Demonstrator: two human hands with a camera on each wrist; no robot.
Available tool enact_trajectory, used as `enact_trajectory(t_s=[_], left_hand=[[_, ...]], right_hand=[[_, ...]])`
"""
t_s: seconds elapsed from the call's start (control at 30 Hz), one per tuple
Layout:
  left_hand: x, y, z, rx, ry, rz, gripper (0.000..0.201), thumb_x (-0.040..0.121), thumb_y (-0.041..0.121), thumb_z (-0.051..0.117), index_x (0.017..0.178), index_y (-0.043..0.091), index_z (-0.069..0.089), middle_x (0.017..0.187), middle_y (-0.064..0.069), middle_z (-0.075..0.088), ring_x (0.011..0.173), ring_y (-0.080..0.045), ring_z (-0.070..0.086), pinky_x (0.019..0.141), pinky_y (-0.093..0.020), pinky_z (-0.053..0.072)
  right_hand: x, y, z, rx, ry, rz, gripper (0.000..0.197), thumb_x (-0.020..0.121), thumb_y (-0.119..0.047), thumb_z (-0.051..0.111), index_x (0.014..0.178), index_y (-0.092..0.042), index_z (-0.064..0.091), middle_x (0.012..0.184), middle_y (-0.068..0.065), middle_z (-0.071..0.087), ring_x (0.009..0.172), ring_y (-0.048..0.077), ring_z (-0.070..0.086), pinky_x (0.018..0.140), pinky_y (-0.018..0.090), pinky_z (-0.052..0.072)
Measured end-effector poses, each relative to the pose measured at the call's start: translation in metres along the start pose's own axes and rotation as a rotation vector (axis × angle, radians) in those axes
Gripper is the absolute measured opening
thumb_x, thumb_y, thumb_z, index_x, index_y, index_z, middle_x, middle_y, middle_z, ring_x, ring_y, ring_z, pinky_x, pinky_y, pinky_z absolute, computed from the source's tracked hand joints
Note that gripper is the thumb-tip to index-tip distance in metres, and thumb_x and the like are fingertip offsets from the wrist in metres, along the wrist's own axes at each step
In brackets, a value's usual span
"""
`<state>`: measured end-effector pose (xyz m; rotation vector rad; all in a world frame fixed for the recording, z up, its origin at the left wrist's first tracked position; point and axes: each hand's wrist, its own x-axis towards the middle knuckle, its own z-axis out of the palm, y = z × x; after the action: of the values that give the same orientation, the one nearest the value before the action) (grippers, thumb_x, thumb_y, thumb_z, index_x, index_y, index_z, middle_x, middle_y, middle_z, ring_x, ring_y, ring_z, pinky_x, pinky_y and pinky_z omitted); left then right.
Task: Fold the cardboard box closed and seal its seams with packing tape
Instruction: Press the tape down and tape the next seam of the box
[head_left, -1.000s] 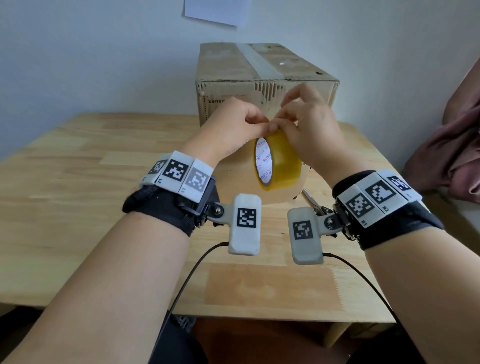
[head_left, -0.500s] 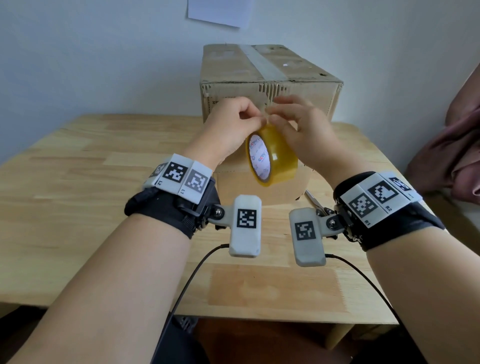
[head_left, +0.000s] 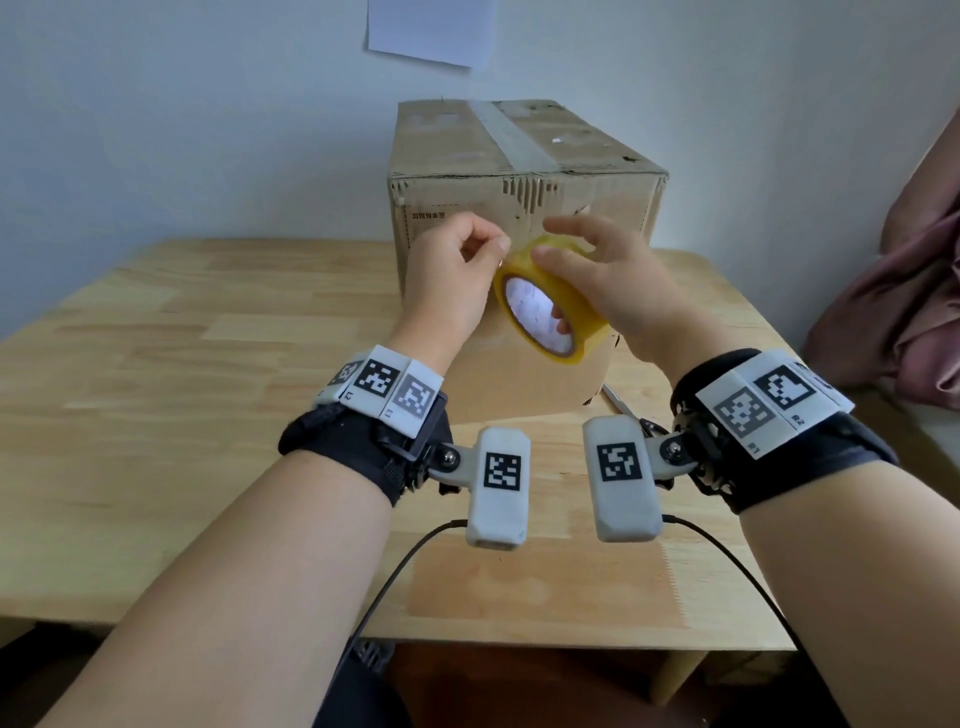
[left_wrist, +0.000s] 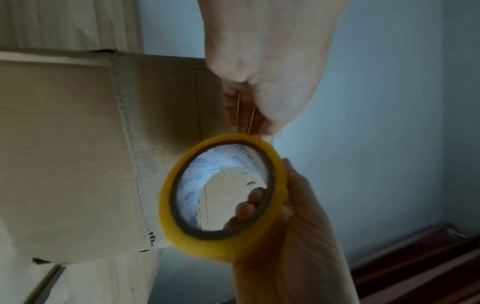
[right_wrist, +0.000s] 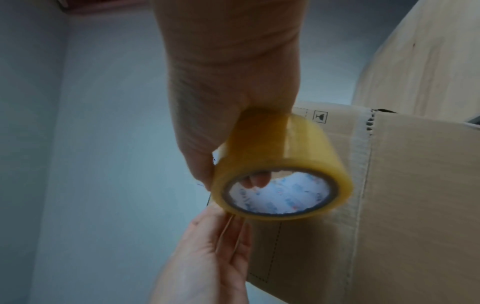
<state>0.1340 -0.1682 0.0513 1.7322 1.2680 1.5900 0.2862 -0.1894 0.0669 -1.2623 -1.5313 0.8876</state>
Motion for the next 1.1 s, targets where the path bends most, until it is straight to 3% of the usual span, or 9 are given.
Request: enact_trajectory(t_s=[0.13, 0.27, 0.43, 0.53, 0.7, 0.83, 0.9, 1.0, 1.1], left_hand=[[-0.002, 0.006, 0.006, -0.076, -0.026, -0.009, 0.022, 0.088, 0.01, 0.06, 0.073, 0.027, 0.06, 0.076, 0.001, 0.067, 0.072, -0.019, 0.066, 0.068, -0.034, 0.057], [-0.003, 0.006, 0.004, -0.224, -0.087, -0.128, 0.015, 0.09, 0.003, 0.058, 0.08, 0.013, 0.062, 0.078, -0.006, 0.069, 0.069, -0.013, 0.067, 0.064, -0.023, 0.054], [0.0, 0.014, -0.005, -0.327, -0.052, -0.188, 0.009, 0.088, 0.0, 0.061, 0.082, 0.006, 0.061, 0.075, -0.006, 0.067, 0.065, -0.011, 0.066, 0.064, -0.022, 0.055], [0.001, 0.02, -0.015, -0.337, -0.037, -0.206, 0.005, 0.086, -0.001, 0.062, 0.091, 0.001, 0.061, 0.076, -0.007, 0.066, 0.062, -0.009, 0.065, 0.061, -0.018, 0.053], [0.018, 0.04, -0.043, -0.355, -0.057, -0.25, 0.028, 0.085, 0.011, 0.069, 0.108, -0.002, 0.059, 0.089, -0.013, 0.07, 0.077, -0.019, 0.068, 0.08, -0.028, 0.057], [0.039, 0.058, -0.065, -0.298, -0.129, -0.34, 0.075, 0.078, 0.032, 0.074, 0.136, -0.001, 0.039, 0.098, -0.008, 0.071, 0.091, -0.023, 0.069, 0.092, -0.037, 0.053], [0.051, 0.066, -0.078, -0.266, -0.226, -0.367, 0.054, 0.078, 0.035, 0.071, 0.118, 0.003, 0.055, 0.096, -0.007, 0.07, 0.087, -0.022, 0.067, 0.087, -0.036, 0.056], [0.065, 0.072, -0.093, -0.214, -0.329, -0.367, 0.014, 0.086, 0.025, 0.066, 0.09, 0.011, 0.065, 0.081, -0.001, 0.069, 0.069, -0.012, 0.063, 0.065, -0.023, 0.053], [0.075, 0.073, -0.1, -0.105, -0.323, -0.334, 0.012, 0.087, 0.023, 0.066, 0.082, 0.011, 0.065, 0.073, -0.002, 0.067, 0.059, -0.009, 0.06, 0.057, -0.018, 0.05]], right_hand=[[-0.003, 0.013, -0.006, -0.193, -0.014, 0.057, 0.028, 0.088, -0.039, 0.065, 0.111, -0.023, 0.06, 0.087, 0.007, 0.065, 0.05, 0.025, 0.063, 0.05, 0.03, 0.054], [-0.001, 0.013, -0.009, -0.311, 0.014, 0.015, 0.017, 0.091, -0.035, 0.06, 0.101, -0.021, 0.061, 0.075, 0.007, 0.064, 0.054, 0.027, 0.061, 0.056, 0.034, 0.053], [0.0, -0.001, -0.01, -0.493, 0.07, -0.095, 0.011, 0.093, -0.035, 0.051, 0.093, -0.027, 0.059, 0.063, -0.008, 0.055, 0.046, 0.014, 0.054, 0.052, 0.027, 0.043], [-0.001, -0.02, -0.006, -0.609, 0.105, -0.13, 0.009, 0.091, -0.036, 0.051, 0.089, -0.031, 0.058, 0.062, -0.01, 0.054, 0.048, 0.013, 0.055, 0.052, 0.025, 0.038], [0.009, -0.079, -0.004, -0.835, 0.046, -0.246, 0.01, 0.093, -0.038, 0.048, 0.09, -0.032, 0.056, 0.061, -0.012, 0.05, 0.049, 0.012, 0.055, 0.046, 0.021, 0.033], [0.026, -0.125, -0.003, -0.963, -0.139, -0.314, 0.013, 0.092, -0.039, 0.047, 0.091, -0.032, 0.057, 0.078, -0.011, 0.06, 0.055, 0.014, 0.063, 0.056, 0.028, 0.051], [0.035, -0.139, 0.001, -1.016, -0.19, -0.345, 0.014, 0.092, -0.041, 0.047, 0.092, -0.033, 0.058, 0.081, -0.01, 0.06, 0.066, 0.017, 0.065, 0.058, 0.029, 0.049], [0.046, -0.148, 0.008, -1.043, -0.225, -0.349, 0.016, 0.092, -0.041, 0.047, 0.097, -0.031, 0.059, 0.081, -0.013, 0.054, 0.077, 0.017, 0.062, 0.058, 0.027, 0.04], [0.059, -0.149, 0.013, -1.072, -0.263, -0.309, 0.026, 0.091, -0.043, 0.052, 0.11, -0.026, 0.061, 0.083, -0.011, 0.05, 0.088, 0.017, 0.055, 0.069, 0.029, 0.042]])
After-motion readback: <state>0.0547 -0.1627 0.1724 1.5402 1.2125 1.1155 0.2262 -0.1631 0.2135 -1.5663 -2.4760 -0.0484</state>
